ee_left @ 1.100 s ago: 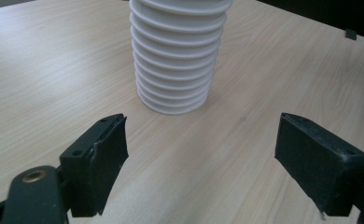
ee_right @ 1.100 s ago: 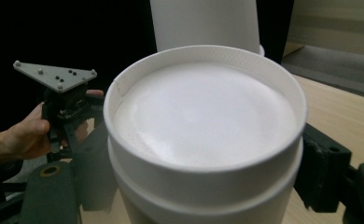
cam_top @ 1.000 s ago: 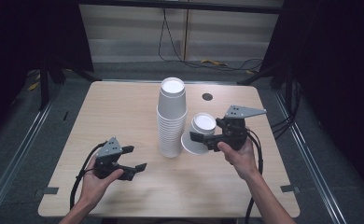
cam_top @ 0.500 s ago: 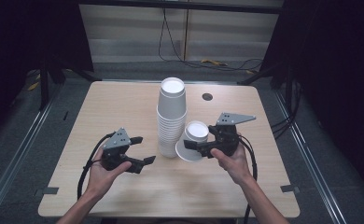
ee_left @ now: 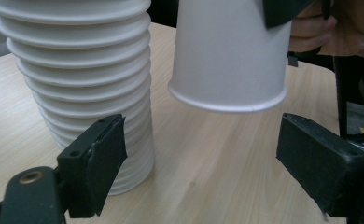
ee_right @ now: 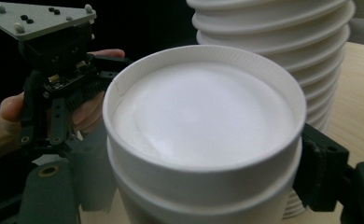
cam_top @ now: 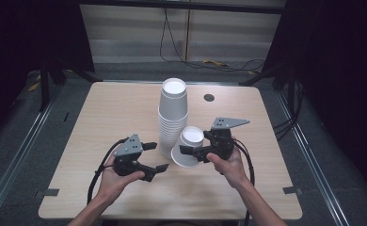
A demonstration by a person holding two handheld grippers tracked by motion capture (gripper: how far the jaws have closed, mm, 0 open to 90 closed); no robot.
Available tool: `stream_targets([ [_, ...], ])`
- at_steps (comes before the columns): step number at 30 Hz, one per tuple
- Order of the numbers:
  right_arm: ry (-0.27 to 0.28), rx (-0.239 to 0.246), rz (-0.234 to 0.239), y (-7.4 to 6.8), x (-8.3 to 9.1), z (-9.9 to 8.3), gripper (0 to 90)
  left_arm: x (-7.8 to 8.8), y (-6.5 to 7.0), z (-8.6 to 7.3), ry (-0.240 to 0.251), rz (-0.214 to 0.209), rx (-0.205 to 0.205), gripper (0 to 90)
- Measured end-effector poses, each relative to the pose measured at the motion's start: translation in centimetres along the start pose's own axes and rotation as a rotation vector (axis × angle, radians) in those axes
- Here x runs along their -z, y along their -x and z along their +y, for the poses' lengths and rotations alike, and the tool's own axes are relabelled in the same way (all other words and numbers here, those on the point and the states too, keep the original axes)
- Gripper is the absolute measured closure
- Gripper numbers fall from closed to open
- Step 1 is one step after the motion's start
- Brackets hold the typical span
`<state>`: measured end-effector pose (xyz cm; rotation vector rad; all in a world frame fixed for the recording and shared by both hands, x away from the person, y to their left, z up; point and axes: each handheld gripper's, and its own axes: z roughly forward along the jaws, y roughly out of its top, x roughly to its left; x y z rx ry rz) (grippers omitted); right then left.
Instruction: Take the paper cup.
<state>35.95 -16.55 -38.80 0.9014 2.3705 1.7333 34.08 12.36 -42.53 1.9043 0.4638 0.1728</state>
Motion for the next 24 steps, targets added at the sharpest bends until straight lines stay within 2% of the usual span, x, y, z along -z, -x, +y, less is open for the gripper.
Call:
stream_targets([
  [7, 0.008, -0.011, 0.027, -0.2, -0.4, -0.5, 22.5, -0.4, 0.0, -0.5, -0.012, -0.006, 0.007, 15.8],
  [9, 0.005, -0.037, 0.038, 0.0, -0.5, -1.1, 22.4, -0.4, 0.1, -0.5, 0.006, -0.017, 0.0, 15.7],
  [13, 0.001, -0.033, 0.044, 0.0, -0.7, -1.4, 22.4, -0.6, 0.5, -0.6, 0.021, -0.026, 0.004, 15.8],
  [14, 0.001, -0.027, 0.046, 0.0, -0.7, -1.4, 22.5, -0.7, 0.7, -0.5, 0.026, -0.041, 0.008, 15.8],
  [18, 0.004, -0.021, 0.057, -0.3, -0.9, -1.4, 22.4, -0.8, 0.9, -0.6, 0.032, -0.034, 0.004, 16.1],
  [21, 0.01, -0.018, 0.067, -0.5, -1.2, -1.5, 22.3, -0.9, 0.9, -0.7, 0.042, -0.059, 0.027, 17.5],
  [24, 0.011, -0.023, 0.08, -0.6, -1.4, -1.6, 22.4, -1.0, 0.8, -0.9, 0.043, -0.061, 0.035, 17.5],
])
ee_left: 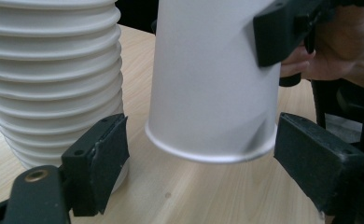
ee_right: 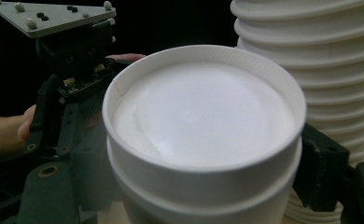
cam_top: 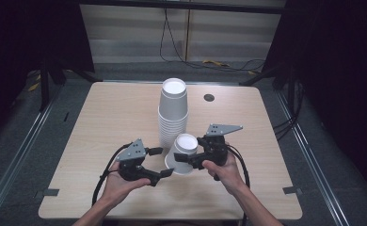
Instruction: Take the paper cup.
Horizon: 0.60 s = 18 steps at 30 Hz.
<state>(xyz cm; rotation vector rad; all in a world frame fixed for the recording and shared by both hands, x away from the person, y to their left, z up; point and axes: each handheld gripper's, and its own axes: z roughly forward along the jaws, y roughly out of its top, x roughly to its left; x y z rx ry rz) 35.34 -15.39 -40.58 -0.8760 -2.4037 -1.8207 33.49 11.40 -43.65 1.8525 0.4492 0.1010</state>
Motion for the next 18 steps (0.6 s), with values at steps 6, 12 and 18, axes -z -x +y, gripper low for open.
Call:
stream_targets([
  [6, -0.003, 0.005, 0.018, -0.2, -0.5, 0.0, 22.4, -0.6, -0.2, -0.3, -0.002, -0.024, 0.04, 16.6],
  [12, -0.007, 0.004, 0.027, -0.4, -0.8, 0.1, 22.5, -0.9, -0.1, -0.3, 0.001, -0.036, 0.037, 15.0],
  [18, -0.022, 0.006, 0.037, -0.6, -1.3, 0.0, 22.6, -1.7, 0.2, -0.2, -0.002, -0.044, 0.033, 11.8],
])
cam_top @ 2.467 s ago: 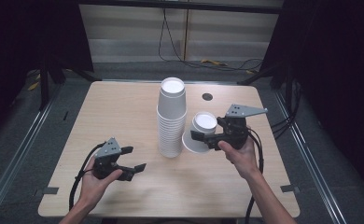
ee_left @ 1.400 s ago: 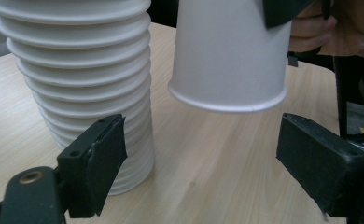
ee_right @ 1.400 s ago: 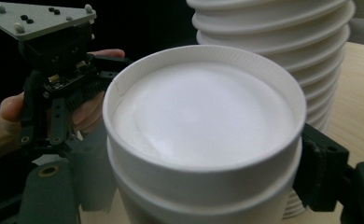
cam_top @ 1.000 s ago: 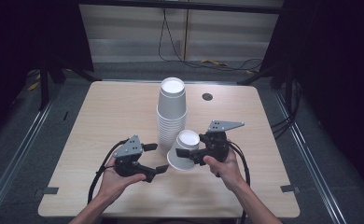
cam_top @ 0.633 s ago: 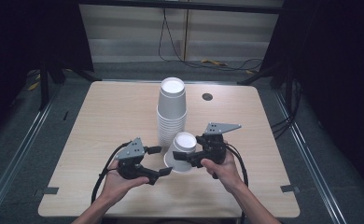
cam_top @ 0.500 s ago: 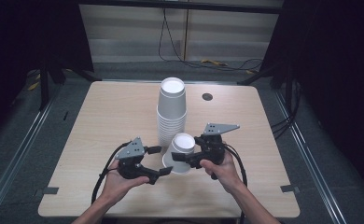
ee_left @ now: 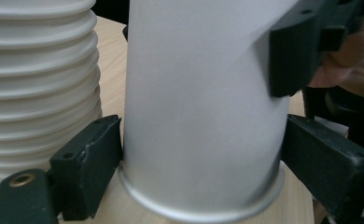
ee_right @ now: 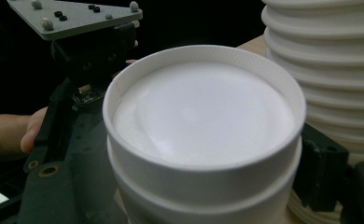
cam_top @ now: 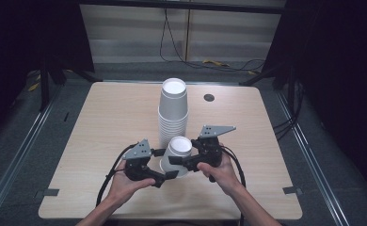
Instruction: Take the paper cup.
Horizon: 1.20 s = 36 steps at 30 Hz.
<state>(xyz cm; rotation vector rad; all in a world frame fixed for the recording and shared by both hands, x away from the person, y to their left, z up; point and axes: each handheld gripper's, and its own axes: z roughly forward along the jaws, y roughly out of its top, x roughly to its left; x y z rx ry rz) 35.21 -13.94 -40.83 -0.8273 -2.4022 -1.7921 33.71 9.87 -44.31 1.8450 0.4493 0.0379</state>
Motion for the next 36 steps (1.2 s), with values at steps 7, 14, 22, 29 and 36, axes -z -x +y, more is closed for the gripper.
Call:
stream_targets([
  [7, 0.007, -0.007, 0.022, -0.2, -0.5, -0.1, 22.5, -0.2, 0.1, -0.2, 0.006, -0.003, 0.007, 9.5],
  [14, 0.002, -0.011, 0.038, -0.5, -1.0, -0.3, 22.4, -0.3, 0.0, -0.3, 0.01, -0.012, 0.015, 9.2],
  [22, 0.008, -0.003, 0.048, -0.9, -1.3, -0.2, 22.4, -0.3, 0.0, -0.4, 0.005, -0.032, 0.012, 10.5],
  [29, 0.037, -0.013, 0.054, -0.8, -0.9, 0.0, 21.4, 0.0, 0.0, 0.3, -0.005, -0.031, -0.037, 13.2],
  [36, 0.014, -0.004, 0.048, -1.0, -0.9, 0.2, 19.9, 0.1, 0.1, 0.3, -0.012, -0.031, -0.05, 14.1],
])
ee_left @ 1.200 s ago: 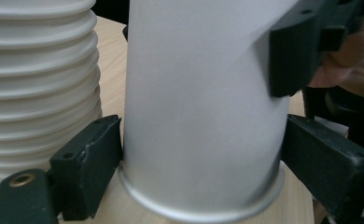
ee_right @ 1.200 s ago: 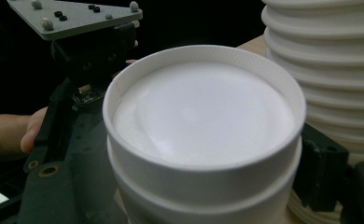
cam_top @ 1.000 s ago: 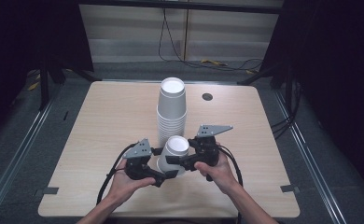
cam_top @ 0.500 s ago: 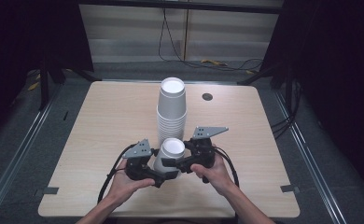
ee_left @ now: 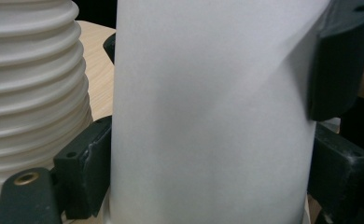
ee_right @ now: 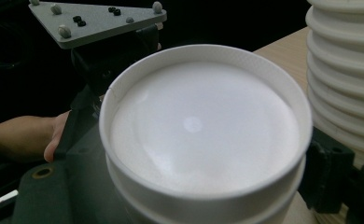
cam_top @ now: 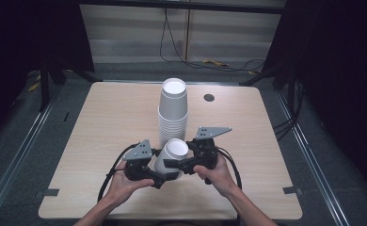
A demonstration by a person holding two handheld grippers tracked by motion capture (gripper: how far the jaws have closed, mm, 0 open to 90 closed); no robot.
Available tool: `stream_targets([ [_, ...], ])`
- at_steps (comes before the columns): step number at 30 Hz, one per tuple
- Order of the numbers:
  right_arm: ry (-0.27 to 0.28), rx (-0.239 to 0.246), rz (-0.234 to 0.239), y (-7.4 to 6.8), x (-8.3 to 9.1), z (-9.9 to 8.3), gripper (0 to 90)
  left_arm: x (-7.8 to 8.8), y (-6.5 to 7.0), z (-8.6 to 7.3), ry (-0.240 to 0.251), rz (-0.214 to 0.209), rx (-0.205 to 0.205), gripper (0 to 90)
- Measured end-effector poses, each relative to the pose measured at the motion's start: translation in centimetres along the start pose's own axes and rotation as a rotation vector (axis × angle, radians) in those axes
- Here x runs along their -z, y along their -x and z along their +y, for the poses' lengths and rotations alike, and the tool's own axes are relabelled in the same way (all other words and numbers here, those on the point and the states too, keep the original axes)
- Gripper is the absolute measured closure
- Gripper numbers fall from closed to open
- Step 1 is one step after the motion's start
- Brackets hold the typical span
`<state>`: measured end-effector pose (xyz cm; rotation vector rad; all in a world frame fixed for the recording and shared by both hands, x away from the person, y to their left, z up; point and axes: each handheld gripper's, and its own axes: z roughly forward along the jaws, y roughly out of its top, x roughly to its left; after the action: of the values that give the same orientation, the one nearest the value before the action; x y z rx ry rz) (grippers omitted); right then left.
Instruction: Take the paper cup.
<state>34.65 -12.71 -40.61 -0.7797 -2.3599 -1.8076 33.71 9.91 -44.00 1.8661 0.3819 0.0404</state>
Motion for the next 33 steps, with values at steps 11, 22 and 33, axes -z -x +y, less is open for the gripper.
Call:
stream_targets([
  [11, -0.015, -0.024, -0.007, 0.2, -0.1, -0.3, 13.9, 0.0, -0.2, -0.3, -0.031, 0.005, -0.009, 14.7],
  [22, -0.027, -0.042, -0.028, 0.6, 0.8, 0.0, 13.9, 0.6, -1.1, -0.6, -0.065, 0.027, 0.02, 14.7],
  [33, -0.058, -0.027, -0.035, 0.6, 1.5, 0.1, 14.1, 1.5, -1.6, -0.6, -0.106, 0.04, 0.025, 14.9],
])
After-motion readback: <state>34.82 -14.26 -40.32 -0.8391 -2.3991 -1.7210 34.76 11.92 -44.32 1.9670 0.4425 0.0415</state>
